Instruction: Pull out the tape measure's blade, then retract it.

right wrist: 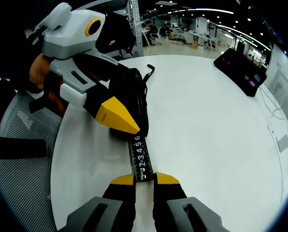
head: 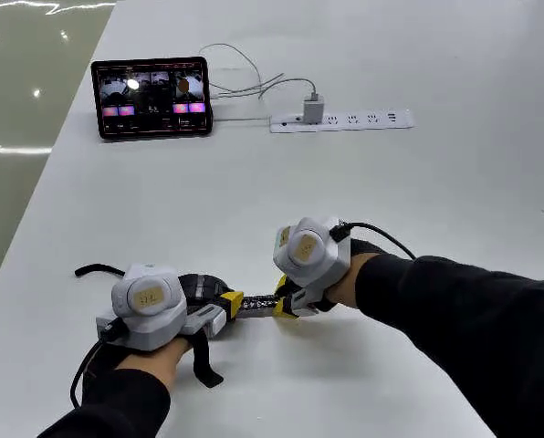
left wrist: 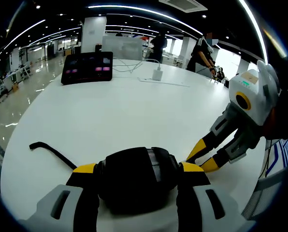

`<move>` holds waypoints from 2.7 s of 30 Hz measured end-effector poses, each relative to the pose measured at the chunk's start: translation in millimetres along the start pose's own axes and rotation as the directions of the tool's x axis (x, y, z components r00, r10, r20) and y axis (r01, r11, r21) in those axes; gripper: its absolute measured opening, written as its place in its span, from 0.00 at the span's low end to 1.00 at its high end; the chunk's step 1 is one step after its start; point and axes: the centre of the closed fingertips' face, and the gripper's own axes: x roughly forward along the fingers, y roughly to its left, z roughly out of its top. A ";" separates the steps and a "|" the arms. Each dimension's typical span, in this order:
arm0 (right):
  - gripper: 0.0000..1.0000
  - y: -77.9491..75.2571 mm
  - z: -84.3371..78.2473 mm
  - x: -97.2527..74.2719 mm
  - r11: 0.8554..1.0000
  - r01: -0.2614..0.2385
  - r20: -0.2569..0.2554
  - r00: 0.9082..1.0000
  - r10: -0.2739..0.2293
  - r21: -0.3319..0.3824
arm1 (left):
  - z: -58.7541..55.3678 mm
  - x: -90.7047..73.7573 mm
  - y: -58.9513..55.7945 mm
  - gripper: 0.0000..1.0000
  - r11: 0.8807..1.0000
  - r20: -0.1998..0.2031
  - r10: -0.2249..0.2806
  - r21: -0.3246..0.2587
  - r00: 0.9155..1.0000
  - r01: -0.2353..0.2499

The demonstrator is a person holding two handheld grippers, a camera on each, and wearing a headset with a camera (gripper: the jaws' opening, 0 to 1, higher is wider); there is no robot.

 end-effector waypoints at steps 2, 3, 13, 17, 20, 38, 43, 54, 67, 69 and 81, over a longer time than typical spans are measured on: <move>0.08 0.3 1.1 1.1 1.000 0.001 -0.001 1.000 -0.001 -0.003 | -0.2 -0.3 -0.2 0.60 1.000 0.000 0.000 0.001 1.000 0.000; 0.08 0.5 1.3 1.4 1.000 0.001 -0.002 1.000 -0.001 -0.004 | -0.3 -0.2 -0.1 0.60 1.000 0.000 0.000 0.002 1.000 0.000; 0.09 2.6 4.0 2.7 1.000 -0.002 0.001 1.000 0.002 0.001 | -0.8 0.3 0.3 0.60 1.000 -0.002 -0.001 0.006 1.000 0.001; 0.09 3.1 5.0 3.0 1.000 -0.003 0.004 1.000 0.003 0.017 | -0.2 -0.4 -0.4 0.60 1.000 -0.002 0.004 0.007 1.000 -0.004; 0.09 3.2 5.7 3.1 1.000 -0.009 0.009 1.000 0.008 0.024 | -0.2 -0.3 -0.1 0.60 1.000 0.000 0.001 0.008 1.000 -0.001; 0.09 4.2 11.2 6.3 1.000 -0.013 0.042 0.999 0.012 0.018 | 0.2 0.0 -0.4 0.60 1.000 0.005 0.005 0.007 1.000 -0.005; 0.09 3.0 13.6 8.3 1.000 -0.014 0.044 0.999 0.013 0.015 | 0.4 0.3 0.0 0.60 1.000 0.009 0.009 0.005 1.000 -0.009; 0.10 5.0 19.3 11.7 1.000 -0.028 0.075 0.997 0.027 0.008 | 0.8 -0.6 -0.5 0.60 1.000 0.019 -0.001 0.011 1.000 0.001; 0.10 6.5 24.7 14.5 0.999 -0.032 0.096 0.995 0.032 0.005 | 1.4 -0.5 -0.3 0.60 1.000 0.027 -0.005 0.004 1.000 0.005; 0.10 6.6 25.2 15.3 0.999 -0.034 0.096 0.995 0.033 0.004 | 1.2 -0.6 -0.3 0.60 1.000 0.026 -0.005 0.003 1.000 0.005; 0.10 7.0 29.8 18.5 0.999 -0.038 0.100 0.994 0.037 0.009 | 1.6 -1.0 0.5 0.60 1.000 0.026 -0.009 -0.010 1.000 0.009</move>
